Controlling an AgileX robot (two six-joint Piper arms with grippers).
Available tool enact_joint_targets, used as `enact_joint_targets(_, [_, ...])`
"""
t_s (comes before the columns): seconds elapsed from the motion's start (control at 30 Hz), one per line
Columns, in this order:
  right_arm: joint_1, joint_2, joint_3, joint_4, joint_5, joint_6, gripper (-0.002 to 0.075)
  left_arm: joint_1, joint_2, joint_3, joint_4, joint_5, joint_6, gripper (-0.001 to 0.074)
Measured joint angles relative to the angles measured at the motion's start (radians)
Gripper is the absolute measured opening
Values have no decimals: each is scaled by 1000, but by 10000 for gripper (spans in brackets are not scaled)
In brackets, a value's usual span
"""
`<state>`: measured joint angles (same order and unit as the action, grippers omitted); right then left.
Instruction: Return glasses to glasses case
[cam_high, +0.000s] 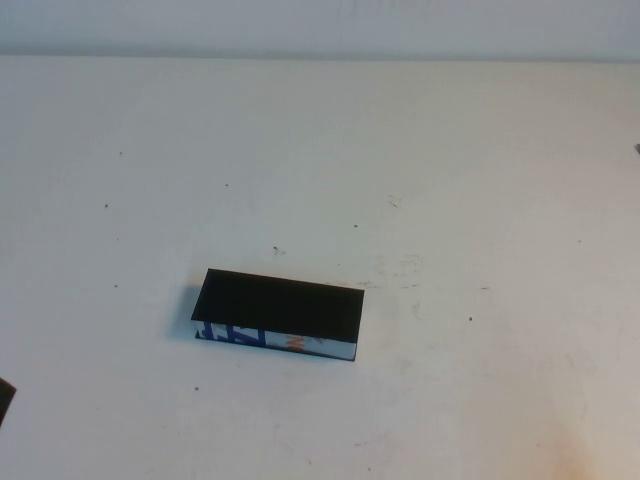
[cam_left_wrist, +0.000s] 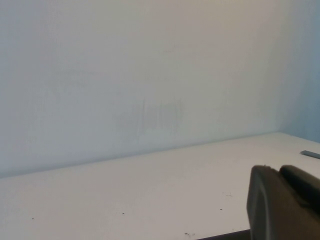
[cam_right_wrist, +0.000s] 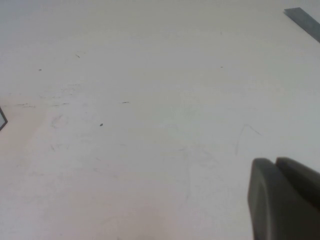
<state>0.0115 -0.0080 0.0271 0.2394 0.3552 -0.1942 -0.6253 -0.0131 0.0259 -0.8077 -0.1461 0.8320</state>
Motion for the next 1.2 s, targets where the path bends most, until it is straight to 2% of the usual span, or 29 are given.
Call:
enact_joint_targets(0.33, [0,0,0,1,0,0,-11,0,0,0,3,-14,58,-1])
enact_joint_targets(0.4, [0,0,0,1,0,0,-11,7,0,0,72,-33,33,-1])
enact_joint_targets(0.5, [0,0,0,1,0,0,-11,83,0,0,340,-52,-169,-1])
enact_joint_targets(0.6, [0,0,0,1,0,0,-11,231,0,0,580,-32,-436,-1])
enact_joint_targets(0.67, [0,0,0,1,0,-2,-11,350,0,0,656,35,-544,-1])
enact_joint_targets(0.77, [0,0,0,1,0,-2,-11,493,0,0,697,200,-610,-1])
enact_joint_targets(0.8, [0,0,0,1,0,-2,-11,516,0,0,701,245,-620,-1])
enact_joint_targets(0.87, [0,0,0,2,0,-2,-11,547,0,0,719,350,-630,-1])
enact_joint_targets(1.0, [0,0,0,3,0,-2,-11,556,0,0,738,501,-636,-1])
enact_joint_targets(1.2, [0,0,0,3,0,-2,-11,556,0,0,742,532,-644,-1])
